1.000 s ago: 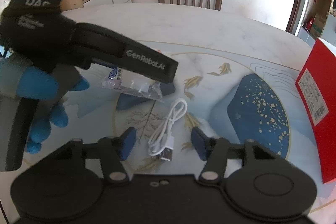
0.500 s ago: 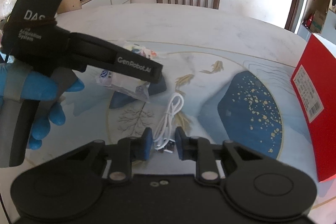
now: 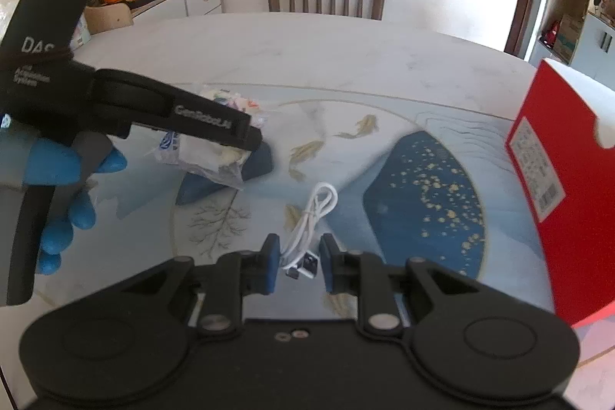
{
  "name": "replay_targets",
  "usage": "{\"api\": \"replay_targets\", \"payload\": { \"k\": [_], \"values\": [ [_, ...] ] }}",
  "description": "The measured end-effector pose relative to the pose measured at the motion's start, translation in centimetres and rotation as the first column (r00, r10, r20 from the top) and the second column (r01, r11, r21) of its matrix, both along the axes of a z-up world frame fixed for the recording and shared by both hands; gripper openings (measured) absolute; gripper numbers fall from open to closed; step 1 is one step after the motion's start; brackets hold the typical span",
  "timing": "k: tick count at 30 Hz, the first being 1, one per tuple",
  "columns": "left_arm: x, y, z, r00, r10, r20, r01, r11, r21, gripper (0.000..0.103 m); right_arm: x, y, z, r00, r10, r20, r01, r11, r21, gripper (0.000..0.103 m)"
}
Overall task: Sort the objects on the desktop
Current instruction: 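Close left gripper on the blueberry packet while right gripper grasps the white cable, then carry the blueberry packet and white cable into the red shoebox with both grippers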
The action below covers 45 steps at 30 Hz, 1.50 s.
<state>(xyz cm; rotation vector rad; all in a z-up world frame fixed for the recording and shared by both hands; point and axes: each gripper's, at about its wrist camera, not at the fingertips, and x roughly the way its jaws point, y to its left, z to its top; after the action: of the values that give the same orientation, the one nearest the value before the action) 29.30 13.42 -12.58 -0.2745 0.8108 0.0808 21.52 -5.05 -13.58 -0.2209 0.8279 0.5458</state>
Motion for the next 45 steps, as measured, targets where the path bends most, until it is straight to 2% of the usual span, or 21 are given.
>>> {"api": "replay_targets", "payload": {
  "k": [7, 18, 45],
  "values": [
    [-0.2, -1.2, 0.7, 1.0, -0.023, 0.004, 0.023, 0.999, -0.042, 0.057, 0.1, -1.7, 0.8, 0.999, -0.042, 0.006, 0.042, 0.999, -0.007, 0.022],
    [-0.7, -4.3, 2.2, 0.998, -0.063, 0.007, 0.063, 0.997, -0.038, 0.057, -0.1, -4.5, 2.2, 0.996, -0.087, 0.024, 0.087, 0.996, 0.007, 0.021],
    [-1.8, -11.3, 6.9, 0.978, -0.208, 0.028, 0.21, 0.973, -0.095, 0.057, -1.5, -11.2, 7.7, 0.983, -0.167, 0.073, 0.159, 0.982, 0.102, 0.019]
  ]
}}
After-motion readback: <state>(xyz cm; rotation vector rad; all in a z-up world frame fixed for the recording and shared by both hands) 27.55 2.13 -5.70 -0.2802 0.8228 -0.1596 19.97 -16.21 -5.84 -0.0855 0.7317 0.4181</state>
